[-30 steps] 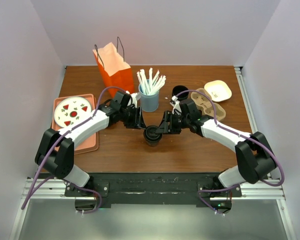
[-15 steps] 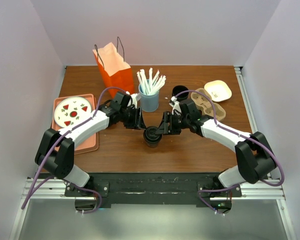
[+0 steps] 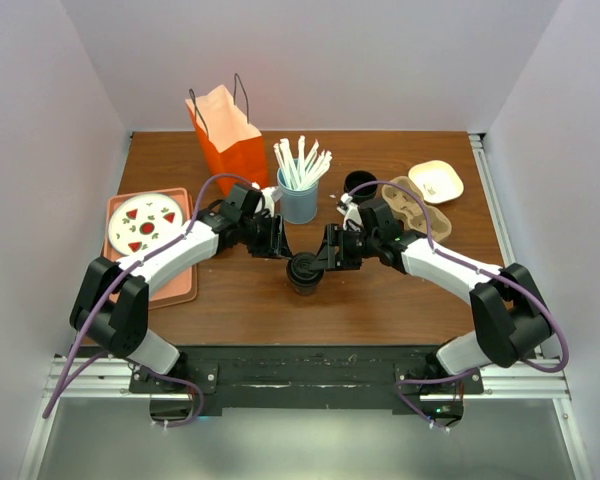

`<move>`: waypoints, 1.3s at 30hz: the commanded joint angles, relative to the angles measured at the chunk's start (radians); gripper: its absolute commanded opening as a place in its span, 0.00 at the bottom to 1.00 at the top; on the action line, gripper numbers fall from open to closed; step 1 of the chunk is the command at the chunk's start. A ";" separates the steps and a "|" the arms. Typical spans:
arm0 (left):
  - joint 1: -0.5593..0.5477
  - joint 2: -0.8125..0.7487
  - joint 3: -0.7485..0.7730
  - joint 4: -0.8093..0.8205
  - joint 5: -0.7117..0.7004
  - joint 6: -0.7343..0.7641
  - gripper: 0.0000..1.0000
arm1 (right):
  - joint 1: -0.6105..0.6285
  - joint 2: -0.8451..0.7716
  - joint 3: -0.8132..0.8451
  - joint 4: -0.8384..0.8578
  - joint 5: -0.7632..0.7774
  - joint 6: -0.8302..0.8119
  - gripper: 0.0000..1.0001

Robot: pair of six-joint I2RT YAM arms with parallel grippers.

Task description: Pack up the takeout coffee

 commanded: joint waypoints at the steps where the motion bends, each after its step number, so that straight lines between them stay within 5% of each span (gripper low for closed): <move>1: 0.004 -0.014 -0.002 0.021 0.000 0.007 0.44 | 0.005 -0.017 0.038 0.021 -0.036 -0.015 0.65; 39: 0.002 -0.055 -0.077 0.060 0.020 -0.030 0.44 | 0.030 0.045 -0.010 0.159 -0.048 0.065 0.56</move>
